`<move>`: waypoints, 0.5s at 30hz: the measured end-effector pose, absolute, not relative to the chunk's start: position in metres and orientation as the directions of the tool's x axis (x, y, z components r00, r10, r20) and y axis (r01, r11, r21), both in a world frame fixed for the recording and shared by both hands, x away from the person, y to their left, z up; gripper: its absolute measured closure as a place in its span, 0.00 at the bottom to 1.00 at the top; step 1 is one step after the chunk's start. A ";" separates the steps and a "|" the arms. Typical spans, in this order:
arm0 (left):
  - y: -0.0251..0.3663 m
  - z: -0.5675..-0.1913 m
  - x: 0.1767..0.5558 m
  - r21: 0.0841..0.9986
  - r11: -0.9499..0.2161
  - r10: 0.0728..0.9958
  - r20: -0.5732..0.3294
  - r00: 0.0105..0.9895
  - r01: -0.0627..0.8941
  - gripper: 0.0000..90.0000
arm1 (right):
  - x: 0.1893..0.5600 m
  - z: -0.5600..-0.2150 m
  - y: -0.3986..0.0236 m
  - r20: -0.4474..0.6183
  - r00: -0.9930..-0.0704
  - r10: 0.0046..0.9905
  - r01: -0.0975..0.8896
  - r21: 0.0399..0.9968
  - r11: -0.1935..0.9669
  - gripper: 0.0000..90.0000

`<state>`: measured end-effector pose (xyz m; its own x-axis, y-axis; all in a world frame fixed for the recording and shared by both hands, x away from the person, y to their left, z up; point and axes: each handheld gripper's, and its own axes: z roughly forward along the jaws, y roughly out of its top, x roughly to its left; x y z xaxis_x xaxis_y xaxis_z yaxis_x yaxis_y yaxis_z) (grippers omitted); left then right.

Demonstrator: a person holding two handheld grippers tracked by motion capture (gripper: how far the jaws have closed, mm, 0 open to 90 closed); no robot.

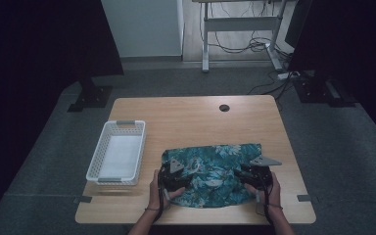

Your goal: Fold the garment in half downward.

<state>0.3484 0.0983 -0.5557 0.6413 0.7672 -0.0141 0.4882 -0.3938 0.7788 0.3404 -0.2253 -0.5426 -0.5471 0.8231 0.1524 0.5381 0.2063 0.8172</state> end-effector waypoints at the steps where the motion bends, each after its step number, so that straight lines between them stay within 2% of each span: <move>1: 0.098 -0.556 0.348 0.778 -0.395 0.767 -0.013 0.642 0.488 0.54 | 0.343 -0.544 -0.224 0.156 -0.545 0.824 0.545 0.812 0.207 0.62; 7: 0.099 -0.556 0.348 0.779 -0.392 0.766 -0.017 0.642 0.489 0.54 | 0.349 -0.553 -0.221 0.220 -0.568 0.793 0.573 0.797 0.190 0.59; 15: 0.108 -0.552 0.347 0.783 -0.363 0.767 -0.056 0.639 0.505 0.52 | 0.335 -0.551 -0.227 0.273 -0.611 0.743 0.553 0.819 0.154 0.55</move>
<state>0.3468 0.1083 -0.5518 0.6391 0.7671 -0.0565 0.5047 -0.3628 0.7833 0.3347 -0.2267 -0.5506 -0.6109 0.7433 0.2727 0.5530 0.1541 0.8188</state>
